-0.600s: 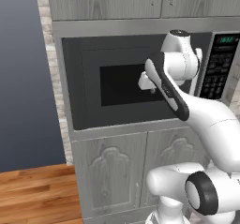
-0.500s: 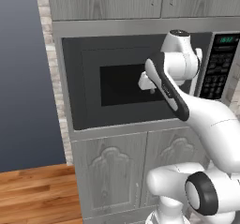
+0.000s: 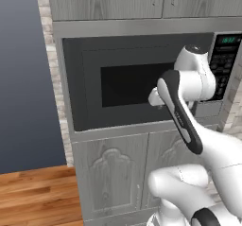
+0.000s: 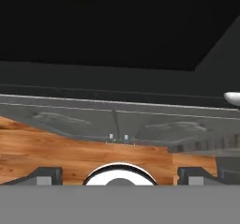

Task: The microwave is finished heating the shrimp and tomato. Take the bowl containing the food and place it on the dining counter.

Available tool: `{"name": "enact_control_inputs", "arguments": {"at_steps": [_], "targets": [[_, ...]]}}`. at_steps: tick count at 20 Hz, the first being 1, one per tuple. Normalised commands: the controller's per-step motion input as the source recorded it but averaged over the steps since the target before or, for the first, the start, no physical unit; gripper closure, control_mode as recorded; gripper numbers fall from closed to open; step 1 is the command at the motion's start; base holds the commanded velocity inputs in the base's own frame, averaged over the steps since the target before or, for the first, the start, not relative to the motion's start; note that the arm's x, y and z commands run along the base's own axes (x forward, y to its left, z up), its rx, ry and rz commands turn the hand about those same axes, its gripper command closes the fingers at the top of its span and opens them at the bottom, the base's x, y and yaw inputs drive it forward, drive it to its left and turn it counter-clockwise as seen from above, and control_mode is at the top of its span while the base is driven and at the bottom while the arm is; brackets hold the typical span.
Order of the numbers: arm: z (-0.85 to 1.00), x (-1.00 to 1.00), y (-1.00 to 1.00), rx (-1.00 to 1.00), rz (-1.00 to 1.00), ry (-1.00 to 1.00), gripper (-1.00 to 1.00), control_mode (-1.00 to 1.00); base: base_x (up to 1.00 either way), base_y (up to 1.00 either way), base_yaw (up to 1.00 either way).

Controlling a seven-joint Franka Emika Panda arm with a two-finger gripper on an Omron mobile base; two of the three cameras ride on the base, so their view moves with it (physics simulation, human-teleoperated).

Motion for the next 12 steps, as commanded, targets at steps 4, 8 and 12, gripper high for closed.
{"name": "enact_control_inputs", "arguments": {"at_steps": [4,8,12], "targets": [[-0.02,-0.18,0.00,0.00,0.00,-0.10,-1.00,-1.00,0.00,0.00,0.00],[0.00,0.00,0.00,0.00,0.00,0.00,-1.00,1.00,-0.12,-0.03,0.00],[0.00,0.00,0.00,0.00,0.00,0.00,-1.00,1.00,-0.43,-0.24,0.00]]}}
